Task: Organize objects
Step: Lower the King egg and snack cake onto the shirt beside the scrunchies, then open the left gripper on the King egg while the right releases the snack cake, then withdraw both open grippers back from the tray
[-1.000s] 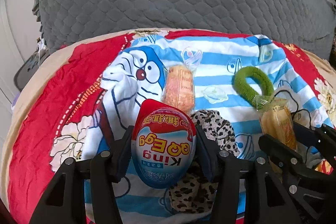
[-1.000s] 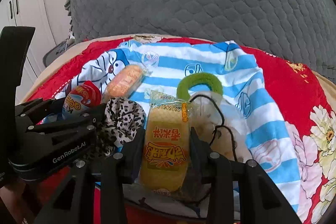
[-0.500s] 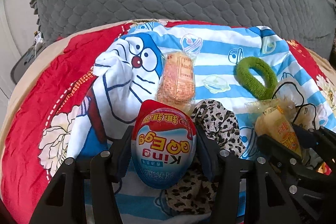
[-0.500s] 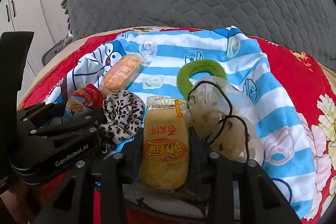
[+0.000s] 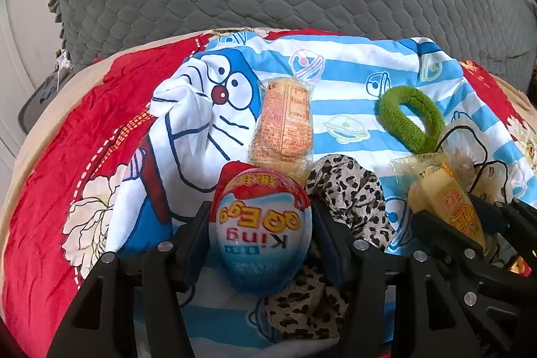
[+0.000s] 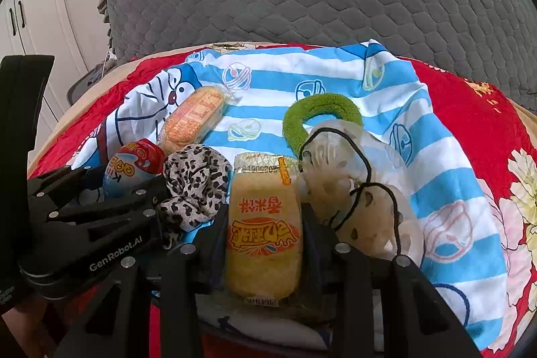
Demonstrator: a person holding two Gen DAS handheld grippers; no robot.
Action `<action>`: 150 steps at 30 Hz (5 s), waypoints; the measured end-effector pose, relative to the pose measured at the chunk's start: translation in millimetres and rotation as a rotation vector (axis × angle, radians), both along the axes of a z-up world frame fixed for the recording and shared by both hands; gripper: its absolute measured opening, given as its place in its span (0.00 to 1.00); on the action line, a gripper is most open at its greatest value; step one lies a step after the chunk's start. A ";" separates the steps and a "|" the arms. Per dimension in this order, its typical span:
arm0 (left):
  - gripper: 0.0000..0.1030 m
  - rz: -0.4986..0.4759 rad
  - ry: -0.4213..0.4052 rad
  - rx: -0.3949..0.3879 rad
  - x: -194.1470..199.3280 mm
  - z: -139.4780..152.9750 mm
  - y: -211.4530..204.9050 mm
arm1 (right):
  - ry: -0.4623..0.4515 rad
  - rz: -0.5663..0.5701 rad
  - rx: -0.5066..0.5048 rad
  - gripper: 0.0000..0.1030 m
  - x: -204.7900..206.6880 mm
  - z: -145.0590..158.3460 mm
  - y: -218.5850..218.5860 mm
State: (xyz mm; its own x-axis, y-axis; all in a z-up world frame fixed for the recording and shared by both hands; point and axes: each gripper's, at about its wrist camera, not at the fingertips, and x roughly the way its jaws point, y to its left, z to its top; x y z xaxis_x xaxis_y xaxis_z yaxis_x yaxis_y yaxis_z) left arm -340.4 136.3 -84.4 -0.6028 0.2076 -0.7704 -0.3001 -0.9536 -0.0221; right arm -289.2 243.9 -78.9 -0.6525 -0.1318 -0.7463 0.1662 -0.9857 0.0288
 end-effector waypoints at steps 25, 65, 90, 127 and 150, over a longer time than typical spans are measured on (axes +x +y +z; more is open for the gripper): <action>0.75 0.011 -0.021 0.001 -0.1 -0.5 -5.2 | 0.000 0.002 -0.008 0.55 -0.5 1.9 1.9; 0.99 0.060 -0.033 0.083 9.4 22.5 -21.7 | 0.046 -0.064 -0.069 0.98 5.6 27.7 20.7; 0.99 0.053 0.032 0.096 48.3 64.9 -34.7 | 0.155 -0.076 -0.085 0.99 37.5 87.1 23.0; 0.99 0.046 0.184 0.133 132.2 168.3 -66.9 | 0.289 -0.081 -0.094 0.99 141.0 174.5 21.0; 0.99 0.014 0.223 0.124 200.3 181.2 -75.3 | 0.421 -0.040 -0.032 0.99 211.8 196.4 11.7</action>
